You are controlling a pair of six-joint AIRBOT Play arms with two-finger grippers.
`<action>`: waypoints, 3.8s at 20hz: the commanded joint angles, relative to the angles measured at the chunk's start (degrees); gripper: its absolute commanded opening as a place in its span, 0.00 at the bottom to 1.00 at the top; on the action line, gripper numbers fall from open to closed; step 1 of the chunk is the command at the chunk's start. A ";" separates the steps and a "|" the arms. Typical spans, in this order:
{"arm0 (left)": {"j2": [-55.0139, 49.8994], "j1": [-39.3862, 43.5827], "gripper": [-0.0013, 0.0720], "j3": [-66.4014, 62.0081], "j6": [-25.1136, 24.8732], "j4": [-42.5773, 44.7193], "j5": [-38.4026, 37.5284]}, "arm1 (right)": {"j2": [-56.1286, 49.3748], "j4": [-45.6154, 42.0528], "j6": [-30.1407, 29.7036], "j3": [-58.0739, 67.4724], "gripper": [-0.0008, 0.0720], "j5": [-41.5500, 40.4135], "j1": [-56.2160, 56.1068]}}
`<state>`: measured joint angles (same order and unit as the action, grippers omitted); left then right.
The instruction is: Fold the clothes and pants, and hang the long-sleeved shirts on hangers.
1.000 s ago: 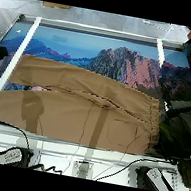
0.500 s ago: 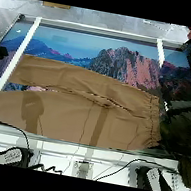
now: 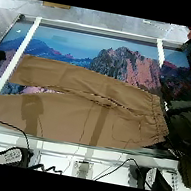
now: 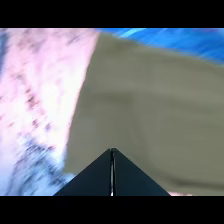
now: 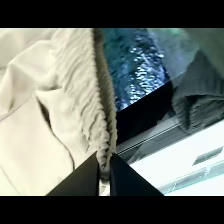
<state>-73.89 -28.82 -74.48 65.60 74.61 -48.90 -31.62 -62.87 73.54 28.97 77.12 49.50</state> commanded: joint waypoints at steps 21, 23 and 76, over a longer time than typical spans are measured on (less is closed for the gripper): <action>1.05 -45.35 0.80 21.64 -5.18 0.76 -28.68 | 1.11 -0.35 0.79 0.07 0.05 -7.54 -10.69; 0.68 -48.22 0.79 24.17 -8.26 -2.80 -25.03 | 1.11 -0.35 0.79 0.07 0.05 -7.54 -10.69; -13.05 2.69 0.03 9.35 6.43 -39.56 34.71 | -50.84 6.14 28.79 35.19 0.05 -49.75 -29.90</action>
<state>-85.38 -27.90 -65.06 70.61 35.35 -18.13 -77.23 -57.06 98.45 59.29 28.88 20.10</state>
